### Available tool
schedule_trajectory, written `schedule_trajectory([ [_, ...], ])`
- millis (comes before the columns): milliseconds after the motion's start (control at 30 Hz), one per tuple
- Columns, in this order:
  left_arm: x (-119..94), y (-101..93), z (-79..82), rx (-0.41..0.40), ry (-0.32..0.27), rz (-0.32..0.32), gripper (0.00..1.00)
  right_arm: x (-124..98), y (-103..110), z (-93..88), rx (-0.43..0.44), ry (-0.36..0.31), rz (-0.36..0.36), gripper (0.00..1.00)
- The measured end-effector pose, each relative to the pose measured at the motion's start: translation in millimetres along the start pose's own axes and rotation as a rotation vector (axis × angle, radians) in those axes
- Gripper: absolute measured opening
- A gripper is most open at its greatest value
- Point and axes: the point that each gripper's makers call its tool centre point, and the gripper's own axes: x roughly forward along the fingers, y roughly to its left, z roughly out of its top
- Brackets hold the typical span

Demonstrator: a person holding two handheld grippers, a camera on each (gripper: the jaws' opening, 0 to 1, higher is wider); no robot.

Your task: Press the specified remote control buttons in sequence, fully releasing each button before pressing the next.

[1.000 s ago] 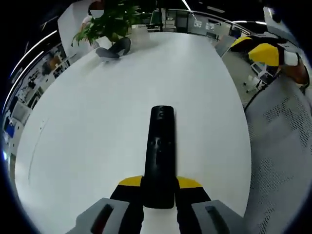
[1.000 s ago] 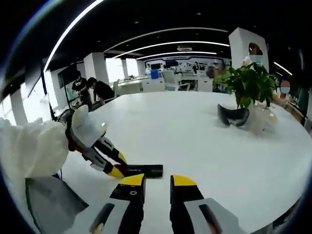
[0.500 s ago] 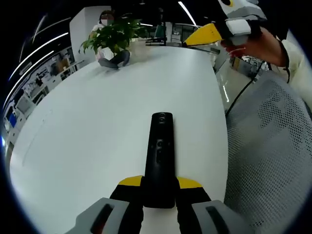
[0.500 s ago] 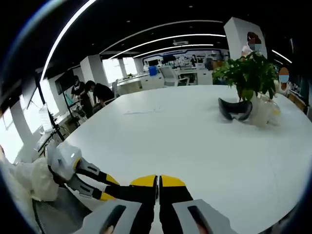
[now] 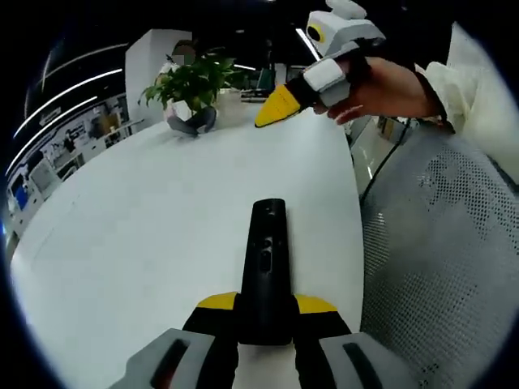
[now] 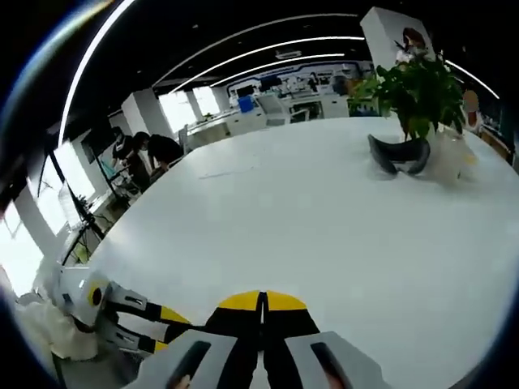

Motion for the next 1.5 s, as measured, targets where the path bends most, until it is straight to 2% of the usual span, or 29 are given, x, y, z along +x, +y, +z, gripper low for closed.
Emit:
schedule_trajectory([
  [100, 1.1, 1.4, 0.8, 0.002, -0.004, -0.007, 0.24, 2.2, 5.4, -23.0, -0.007, 0.097, 0.039, 0.00],
  [200, 1.2, -1.7, 0.3, 0.016, -0.004, -0.032, 0.24, 3.1, 9.4, -55.6, -0.021, 0.236, 0.065, 0.00],
  [267, 1.6, -4.3, 0.5, 0.027, -0.006, -0.047, 0.24, 4.6, 8.8, -64.0, -0.045, 0.256, 0.056, 0.00],
  [333, 1.9, -8.9, 0.7, 0.045, -0.009, -0.069, 0.24, 7.0, 10.4, -62.1, -0.039, 0.256, 0.053, 0.00],
  [433, 2.3, -13.1, 0.8, 0.065, -0.009, -0.088, 0.24, 4.9, 5.1, -76.1, -0.050, 0.343, 0.030, 0.00],
  [500, 2.3, -15.5, 1.1, 0.073, -0.013, -0.098, 0.24, 6.3, 4.1, -83.1, -0.061, 0.370, 0.036, 0.00],
  [600, 2.3, -21.1, 1.8, 0.067, -0.021, -0.124, 0.24, 7.0, 5.2, -81.8, -0.064, 0.361, 0.043, 0.00],
  [667, 2.9, -22.2, 2.1, 0.072, -0.028, -0.126, 0.24, 8.6, 4.2, -87.5, -0.061, 0.389, 0.039, 0.00],
  [833, 3.3, -24.5, 2.1, 0.079, -0.037, -0.119, 0.27, 5.8, 5.0, -88.4, -0.056, 0.389, 0.036, 0.00],
  [900, 3.6, -25.1, 2.2, 0.089, -0.034, -0.113, 0.27, 4.4, 5.8, -93.0, -0.040, 0.410, 0.042, 0.00],
  [1233, 0.6, -26.3, -0.4, 0.086, -0.021, -0.100, 0.25, 2.1, 5.5, -93.5, -0.019, 0.403, 0.039, 0.00],
  [1500, -0.7, -27.7, -1.5, 0.082, -0.020, -0.107, 0.25, 3.0, 7.2, -93.8, -0.106, 0.435, 0.021, 0.00],
])
